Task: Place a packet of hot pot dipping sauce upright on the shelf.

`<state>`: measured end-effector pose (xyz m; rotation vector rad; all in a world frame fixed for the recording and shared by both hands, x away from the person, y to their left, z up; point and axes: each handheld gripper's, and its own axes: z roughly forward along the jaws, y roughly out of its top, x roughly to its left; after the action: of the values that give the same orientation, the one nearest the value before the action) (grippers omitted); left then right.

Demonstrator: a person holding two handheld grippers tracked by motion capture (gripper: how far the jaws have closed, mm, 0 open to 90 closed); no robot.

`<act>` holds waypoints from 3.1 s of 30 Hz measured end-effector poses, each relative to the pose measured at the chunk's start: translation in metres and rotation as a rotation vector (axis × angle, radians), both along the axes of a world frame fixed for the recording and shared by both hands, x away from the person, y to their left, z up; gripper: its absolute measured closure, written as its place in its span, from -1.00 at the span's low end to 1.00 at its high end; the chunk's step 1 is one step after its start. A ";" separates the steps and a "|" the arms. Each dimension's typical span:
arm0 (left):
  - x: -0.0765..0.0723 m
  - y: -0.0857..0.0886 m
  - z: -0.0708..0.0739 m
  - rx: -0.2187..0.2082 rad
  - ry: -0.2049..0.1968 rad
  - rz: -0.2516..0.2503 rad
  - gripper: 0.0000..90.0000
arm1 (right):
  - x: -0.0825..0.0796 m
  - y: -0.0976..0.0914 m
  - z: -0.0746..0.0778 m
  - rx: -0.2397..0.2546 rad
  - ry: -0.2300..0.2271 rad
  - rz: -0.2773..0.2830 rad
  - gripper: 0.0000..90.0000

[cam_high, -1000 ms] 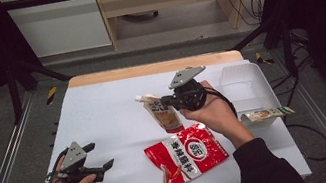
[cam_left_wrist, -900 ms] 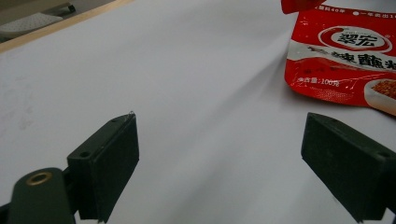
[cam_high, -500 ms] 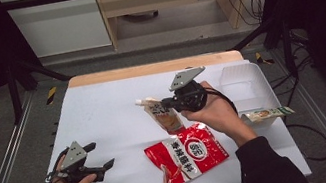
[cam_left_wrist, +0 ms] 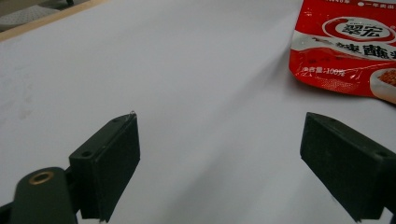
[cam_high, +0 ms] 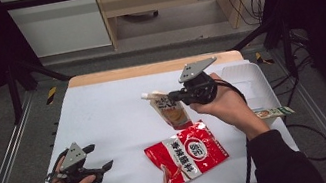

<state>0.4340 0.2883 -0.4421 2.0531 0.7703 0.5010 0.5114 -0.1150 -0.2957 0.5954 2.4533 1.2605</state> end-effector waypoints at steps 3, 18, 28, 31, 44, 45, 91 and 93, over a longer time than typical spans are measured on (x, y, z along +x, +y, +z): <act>0.000 0.004 -0.001 0.003 0.006 0.006 -0.74 | 0.001 -0.008 0.007 -0.004 -0.009 -0.012 1.00; 0.000 0.022 -0.003 -0.002 0.023 0.045 -0.74 | 0.004 -0.063 0.037 -0.024 -0.047 -0.077 1.00; -0.007 0.034 -0.004 -0.005 0.027 0.079 -0.74 | 0.015 -0.093 0.048 -0.007 -0.055 -0.081 1.00; -0.006 0.035 -0.004 -0.003 0.031 0.081 -0.74 | 0.019 -0.102 0.051 0.003 -0.059 -0.087 1.00; -0.012 0.031 -0.008 0.037 0.041 0.079 -0.75 | 0.031 -0.137 0.056 0.035 -0.067 -0.100 1.00; -0.012 0.031 -0.008 0.039 0.041 0.083 -0.75 | 0.032 -0.138 0.056 0.034 -0.068 -0.100 1.00; -0.014 0.038 -0.012 0.079 0.043 0.117 -0.74 | 0.028 -0.197 -0.009 -0.011 0.012 -0.149 1.00; -0.014 0.037 -0.012 0.081 0.042 0.116 -0.74 | 0.029 -0.197 -0.011 -0.015 0.024 -0.144 1.00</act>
<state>0.4199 0.3256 -0.4537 2.1083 0.9113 0.5636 0.5402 -0.3120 -0.3064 0.7728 2.3893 1.1840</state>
